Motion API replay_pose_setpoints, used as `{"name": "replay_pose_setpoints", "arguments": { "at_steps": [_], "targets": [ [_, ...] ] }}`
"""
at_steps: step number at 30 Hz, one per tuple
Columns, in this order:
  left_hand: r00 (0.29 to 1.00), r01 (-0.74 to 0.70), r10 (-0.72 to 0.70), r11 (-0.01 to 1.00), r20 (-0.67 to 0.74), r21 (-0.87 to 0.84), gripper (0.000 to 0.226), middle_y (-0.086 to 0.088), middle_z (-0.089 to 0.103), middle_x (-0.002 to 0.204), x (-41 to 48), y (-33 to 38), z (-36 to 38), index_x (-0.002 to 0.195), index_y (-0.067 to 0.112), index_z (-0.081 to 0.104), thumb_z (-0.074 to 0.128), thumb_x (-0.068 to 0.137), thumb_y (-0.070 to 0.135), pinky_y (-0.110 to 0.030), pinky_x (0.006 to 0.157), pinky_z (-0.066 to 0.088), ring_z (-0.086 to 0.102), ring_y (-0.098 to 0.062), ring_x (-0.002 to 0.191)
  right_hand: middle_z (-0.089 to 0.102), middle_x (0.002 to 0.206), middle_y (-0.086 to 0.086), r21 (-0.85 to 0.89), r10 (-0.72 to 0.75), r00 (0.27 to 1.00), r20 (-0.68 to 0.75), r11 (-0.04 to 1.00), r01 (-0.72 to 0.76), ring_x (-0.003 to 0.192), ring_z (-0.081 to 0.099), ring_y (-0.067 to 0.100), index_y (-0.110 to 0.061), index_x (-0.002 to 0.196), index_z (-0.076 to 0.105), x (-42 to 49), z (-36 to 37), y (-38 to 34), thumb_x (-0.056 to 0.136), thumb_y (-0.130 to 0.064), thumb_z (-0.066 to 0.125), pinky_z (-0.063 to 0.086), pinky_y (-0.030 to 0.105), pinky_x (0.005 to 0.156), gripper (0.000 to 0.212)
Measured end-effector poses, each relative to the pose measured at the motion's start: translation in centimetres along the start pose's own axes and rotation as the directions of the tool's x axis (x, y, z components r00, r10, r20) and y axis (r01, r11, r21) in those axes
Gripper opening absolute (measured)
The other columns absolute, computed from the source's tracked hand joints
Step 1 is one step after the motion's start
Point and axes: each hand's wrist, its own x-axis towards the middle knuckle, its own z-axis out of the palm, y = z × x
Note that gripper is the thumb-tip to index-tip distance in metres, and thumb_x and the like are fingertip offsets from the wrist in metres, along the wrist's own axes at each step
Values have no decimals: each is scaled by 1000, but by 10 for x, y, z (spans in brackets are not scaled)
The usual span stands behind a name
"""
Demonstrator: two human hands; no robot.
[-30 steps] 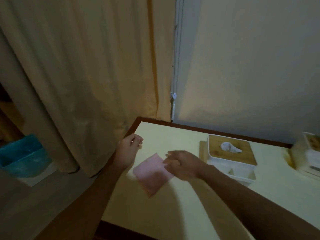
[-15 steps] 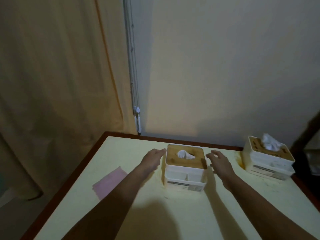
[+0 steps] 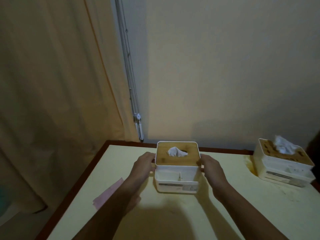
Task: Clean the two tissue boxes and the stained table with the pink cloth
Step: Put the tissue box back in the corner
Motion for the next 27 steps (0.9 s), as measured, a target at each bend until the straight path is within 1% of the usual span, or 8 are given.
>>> {"name": "replay_pose_setpoints", "arguments": {
  "at_steps": [2,5,9,15,18,21,24,27],
  "targets": [
    [999,22,-26,994,-40,-108,30,-9,66,112,4,2,-30,103,17,68,38,101,13,-36,84,53,66,-21,92,75,97,-12,22,-35,996,80,999,33,96,68,17,-31,97,77,4,19,-23,82,-42,49,53,45,95,33],
    [985,78,-122,945,-121,-318,34,-6,70,94,12,-2,-80,102,14,70,37,100,21,-30,69,44,60,-17,64,76,97,-12,29,-90,978,187,996,86,95,69,15,-28,97,79,13,60,-50,92,-33,49,51,37,90,30],
    [965,124,-201,916,-170,-382,38,-1,68,86,28,-37,-133,99,16,70,37,99,34,-25,61,46,57,-14,60,78,95,-6,34,-70,956,285,997,63,92,70,19,-18,96,79,26,125,-63,92,-24,49,48,31,74,30],
    [947,144,-256,879,-195,-456,30,1,56,64,45,-82,-175,82,16,58,37,99,28,-26,58,36,40,-13,55,77,101,-7,26,-62,920,387,998,56,100,69,21,-21,99,78,36,206,-67,74,-39,49,51,37,89,43],
    [943,127,-258,861,-208,-493,35,4,59,58,60,-97,-188,83,14,60,33,101,24,-23,55,35,42,-8,47,76,103,1,38,-65,921,385,998,55,95,69,21,-14,102,75,45,230,-67,71,-35,48,49,36,83,47],
    [947,134,-264,843,-184,-521,38,3,57,67,74,-110,-196,90,12,65,31,102,24,-20,51,35,43,-9,48,75,104,6,39,-70,930,362,997,61,85,65,17,-10,101,74,53,246,-63,73,-33,49,45,33,74,44],
    [945,154,-281,834,-167,-529,39,5,65,76,83,-119,-198,98,13,68,32,103,26,-15,51,45,53,-4,43,76,100,-5,35,-88,945,316,996,81,96,68,20,-22,99,77,56,255,-57,80,-34,49,51,38,86,35],
    [962,111,-236,794,-135,-597,41,-6,72,109,89,-129,-196,115,13,67,32,102,30,-23,66,46,59,-2,50,73,107,-5,69,-95,946,311,995,77,98,66,17,-26,102,74,59,262,-49,96,-25,51,50,33,79,24]
  ]
}}
